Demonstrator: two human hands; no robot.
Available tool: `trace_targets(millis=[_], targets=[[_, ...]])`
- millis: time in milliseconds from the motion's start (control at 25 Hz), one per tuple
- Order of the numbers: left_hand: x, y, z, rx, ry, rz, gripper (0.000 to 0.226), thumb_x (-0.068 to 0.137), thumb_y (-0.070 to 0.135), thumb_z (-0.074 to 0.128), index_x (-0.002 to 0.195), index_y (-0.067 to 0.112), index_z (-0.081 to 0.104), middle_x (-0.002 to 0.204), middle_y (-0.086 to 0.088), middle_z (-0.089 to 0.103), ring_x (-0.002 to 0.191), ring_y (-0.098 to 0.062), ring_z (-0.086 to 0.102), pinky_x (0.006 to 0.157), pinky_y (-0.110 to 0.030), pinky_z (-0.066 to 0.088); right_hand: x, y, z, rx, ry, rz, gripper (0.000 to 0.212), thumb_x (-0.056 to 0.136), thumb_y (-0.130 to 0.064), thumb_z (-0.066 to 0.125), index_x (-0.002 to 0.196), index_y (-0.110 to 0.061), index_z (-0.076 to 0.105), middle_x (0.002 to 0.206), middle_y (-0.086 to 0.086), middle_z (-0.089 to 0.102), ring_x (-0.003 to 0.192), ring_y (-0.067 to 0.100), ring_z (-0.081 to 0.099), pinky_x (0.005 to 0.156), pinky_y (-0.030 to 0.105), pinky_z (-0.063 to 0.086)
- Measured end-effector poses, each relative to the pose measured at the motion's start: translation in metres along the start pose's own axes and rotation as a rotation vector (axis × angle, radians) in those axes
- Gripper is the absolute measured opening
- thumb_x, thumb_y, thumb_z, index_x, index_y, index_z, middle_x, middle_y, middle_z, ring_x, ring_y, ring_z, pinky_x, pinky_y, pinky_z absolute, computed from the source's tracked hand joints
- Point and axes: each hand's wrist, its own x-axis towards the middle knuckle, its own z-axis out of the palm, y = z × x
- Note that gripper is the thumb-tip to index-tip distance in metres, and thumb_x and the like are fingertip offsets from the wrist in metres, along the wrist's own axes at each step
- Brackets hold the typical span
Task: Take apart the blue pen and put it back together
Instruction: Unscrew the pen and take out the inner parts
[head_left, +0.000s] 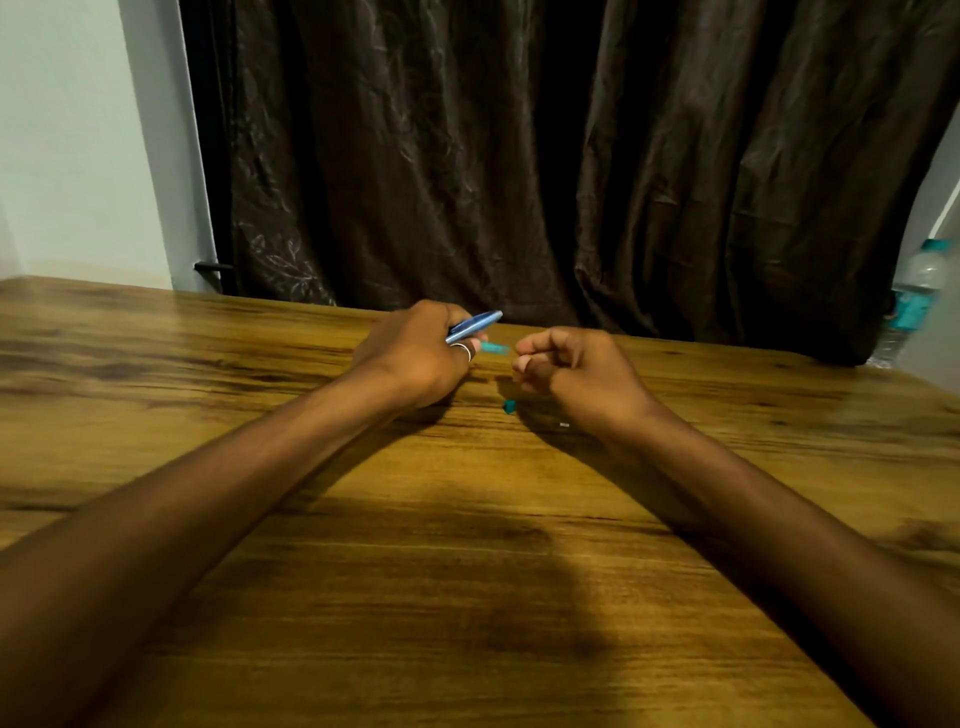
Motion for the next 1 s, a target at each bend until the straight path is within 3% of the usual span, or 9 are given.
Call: trace_targets(millis=[200, 360, 480, 760, 920, 1000], targets=[[0.002, 0.001, 0.0, -0.133, -0.066, 0.059, 0.014, 0.096, 0.032, 0.062, 0.106, 0.035, 0.07, 0.099, 0.005, 0.072, 0.095, -0.017, 0.067, 0.09, -0.043, 0.055, -0.005, -0.009, -0.003, 0.454, -0.057, 0.155, 0.014, 0.094, 0.005, 0.061, 0.097, -0.006, 0.07, 0.086, 0.011, 0.075, 0.076, 0.012, 0.075, 0.073, 0.022, 0.061], [0.003, 0.002, -0.001, -0.224, -0.075, 0.091, 0.015, 0.097, 0.026, 0.062, 0.108, 0.033, 0.069, 0.098, 0.01, 0.069, 0.098, -0.013, 0.065, 0.095, -0.041, 0.053, -0.008, -0.013, -0.001, 0.642, -0.058, 0.238, 0.012, 0.094, 0.009, 0.059, 0.1, 0.003, 0.068, 0.089, 0.016, 0.07, 0.075, 0.013, 0.072, 0.068, 0.018, 0.06], [0.002, 0.003, -0.001, -0.353, -0.02, 0.121, 0.018, 0.095, 0.021, 0.065, 0.111, 0.029, 0.067, 0.103, 0.008, 0.068, 0.101, -0.012, 0.065, 0.096, -0.039, 0.053, -0.01, -0.013, 0.003, 0.771, -0.084, 0.297, 0.013, 0.095, 0.01, 0.056, 0.103, 0.007, 0.066, 0.09, 0.017, 0.068, 0.081, 0.016, 0.069, 0.074, 0.021, 0.061], [0.004, 0.005, 0.002, -0.43, 0.091, 0.08, 0.034, 0.09, 0.019, 0.072, 0.122, 0.019, 0.059, 0.102, 0.0, 0.064, 0.092, -0.016, 0.062, 0.088, -0.038, 0.054, -0.01, -0.013, 0.002, 0.839, -0.098, 0.317, 0.017, 0.095, 0.01, 0.055, 0.109, 0.012, 0.064, 0.088, 0.016, 0.07, 0.08, 0.016, 0.07, 0.076, 0.022, 0.061], [0.005, 0.006, 0.002, -0.48, 0.058, 0.017, 0.036, 0.091, 0.02, 0.073, 0.124, 0.017, 0.06, 0.092, 0.004, 0.062, 0.078, -0.007, 0.056, 0.067, -0.019, 0.046, -0.01, -0.012, -0.001, 0.836, -0.084, 0.313, 0.014, 0.093, 0.011, 0.057, 0.098, 0.005, 0.069, 0.085, 0.014, 0.073, 0.076, 0.013, 0.073, 0.069, 0.02, 0.061], [0.005, 0.006, 0.001, -0.491, 0.05, 0.005, 0.037, 0.091, 0.021, 0.072, 0.125, 0.017, 0.06, 0.093, 0.004, 0.062, 0.076, -0.004, 0.056, 0.066, -0.018, 0.044, -0.009, -0.012, -0.002, 0.824, -0.075, 0.311, 0.014, 0.093, 0.011, 0.058, 0.096, 0.003, 0.07, 0.084, 0.013, 0.074, 0.076, 0.014, 0.073, 0.069, 0.02, 0.061]])
